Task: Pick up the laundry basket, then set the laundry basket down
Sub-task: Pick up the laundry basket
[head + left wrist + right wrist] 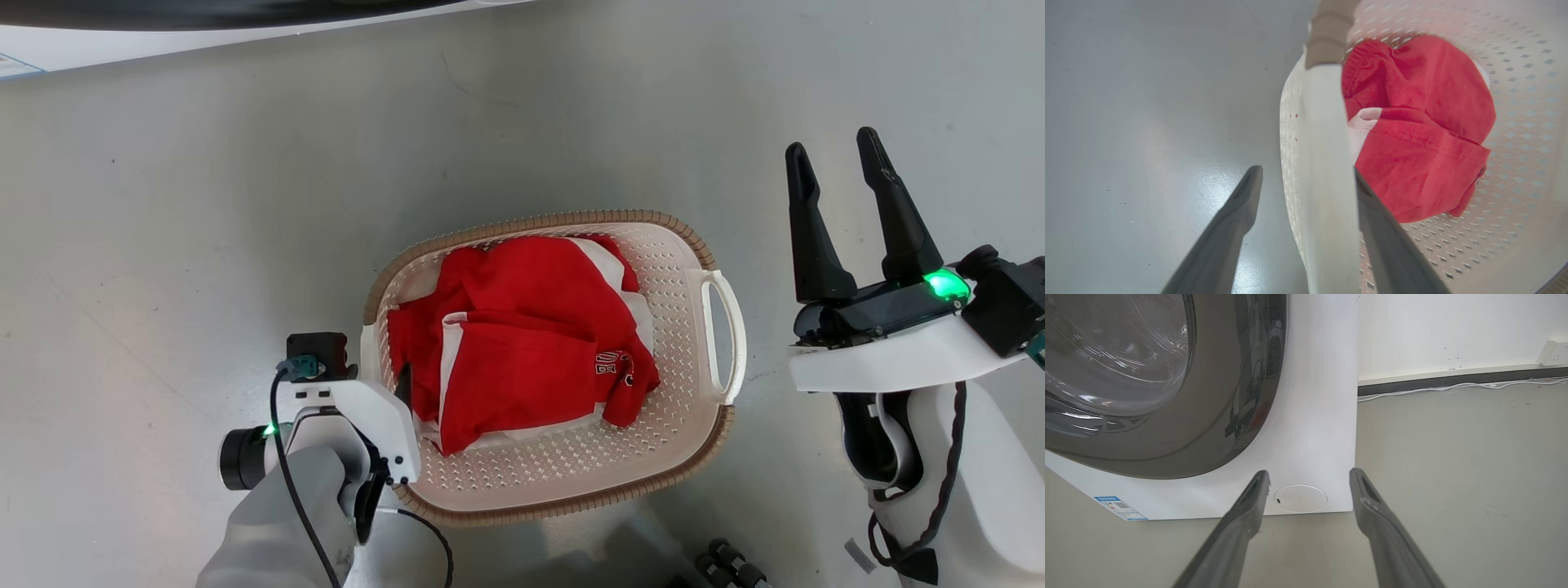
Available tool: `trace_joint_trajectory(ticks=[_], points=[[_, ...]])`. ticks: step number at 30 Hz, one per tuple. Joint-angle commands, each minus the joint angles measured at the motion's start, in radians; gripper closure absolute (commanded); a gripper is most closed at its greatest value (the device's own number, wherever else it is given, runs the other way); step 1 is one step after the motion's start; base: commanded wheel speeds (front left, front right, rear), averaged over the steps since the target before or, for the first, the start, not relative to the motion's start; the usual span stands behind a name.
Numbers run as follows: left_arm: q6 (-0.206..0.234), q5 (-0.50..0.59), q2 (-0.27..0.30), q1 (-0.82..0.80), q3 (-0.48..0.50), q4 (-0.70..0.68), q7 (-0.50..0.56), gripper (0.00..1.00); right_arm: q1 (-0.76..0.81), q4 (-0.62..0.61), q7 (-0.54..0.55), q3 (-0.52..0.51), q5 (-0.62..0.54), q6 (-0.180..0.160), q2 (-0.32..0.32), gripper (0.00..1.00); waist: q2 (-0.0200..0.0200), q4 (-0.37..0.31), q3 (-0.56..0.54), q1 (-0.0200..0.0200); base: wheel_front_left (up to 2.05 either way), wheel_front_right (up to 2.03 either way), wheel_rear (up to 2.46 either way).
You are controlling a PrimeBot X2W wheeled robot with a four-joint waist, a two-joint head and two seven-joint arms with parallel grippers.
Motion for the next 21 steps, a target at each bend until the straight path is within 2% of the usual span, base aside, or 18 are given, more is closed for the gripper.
trace_joint_trajectory(ticks=[1, 3, 6, 7, 21], points=[[0.007, -0.014, 0.008, 0.002, 0.007, 0.0, 0.001, 0.05, 0.009, -0.016, -0.009, 0.019, 0.009, 0.007, -0.005, 0.0, 0.0, 0.0, 0.0, 0.0, 0.0, 0.0, 0.0], [0.011, -0.023, 0.008, 0.0, -0.007, 0.004, 0.005, 0.53, 0.005, -0.014, -0.009, 0.019, 0.009, 0.007, -0.004, 0.0, 0.0, 0.001, -0.002, 0.0, 0.0, 0.0, 0.0], [0.018, -0.033, 0.008, -0.003, -0.03, 0.008, 0.014, 0.82, 0.003, -0.013, -0.009, 0.019, 0.009, 0.007, -0.003, 0.0, 0.0, 0.003, -0.004, 0.0, 0.0, 0.0, 0.0], [0.019, -0.038, 0.008, -0.003, -0.035, 0.009, 0.016, 1.0, 0.003, -0.011, -0.009, 0.019, 0.011, 0.007, -0.002, 0.0, 0.0, 0.004, -0.005, 0.0, 0.0, 0.0, 0.0], [0.032, -0.115, 0.008, -0.008, -0.05, 0.032, -0.013, 1.0, 0.001, 0.005, -0.009, 0.019, 0.013, 0.007, -0.003, 0.0, 0.0, 0.019, -0.037, 0.0, 0.0, 0.0, 0.0]])
